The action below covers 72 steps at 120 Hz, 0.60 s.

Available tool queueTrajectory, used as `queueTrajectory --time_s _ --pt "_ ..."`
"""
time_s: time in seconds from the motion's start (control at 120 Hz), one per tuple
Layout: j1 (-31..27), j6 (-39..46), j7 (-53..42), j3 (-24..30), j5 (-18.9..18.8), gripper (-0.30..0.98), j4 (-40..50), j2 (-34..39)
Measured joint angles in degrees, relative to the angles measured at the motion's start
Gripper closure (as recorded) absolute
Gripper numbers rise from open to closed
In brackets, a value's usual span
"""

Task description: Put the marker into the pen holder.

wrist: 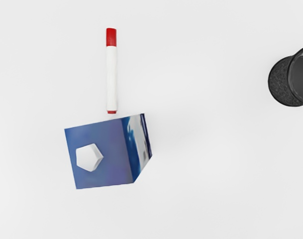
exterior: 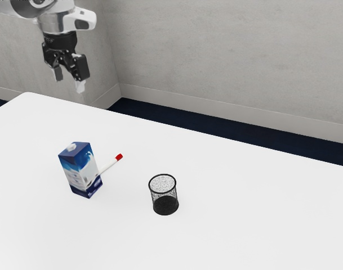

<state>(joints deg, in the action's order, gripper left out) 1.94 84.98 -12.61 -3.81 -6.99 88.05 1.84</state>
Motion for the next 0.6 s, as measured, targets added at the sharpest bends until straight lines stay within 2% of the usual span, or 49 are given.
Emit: queueTrajectory --time_s 0.333,0.408,0.45,0.525,0.6 --pt "5.4 0.1 5.0 -0.2 1.0 0.0 -1.3 -2.0" --pt "6.3 2.5 5.7 -0.4 1.0 0.0 -1.6 -5.4" --pt "4.4 4.7 5.6 -0.3 1.1 0.01 -3.1 -9.9" --pt "-4.8 7.6 5.5 -0.2 1.2 0.0 -6.8 -18.7" --pt "-8.5 10.0 5.0 -0.1 1.3 0.0 -9.6 -25.2"
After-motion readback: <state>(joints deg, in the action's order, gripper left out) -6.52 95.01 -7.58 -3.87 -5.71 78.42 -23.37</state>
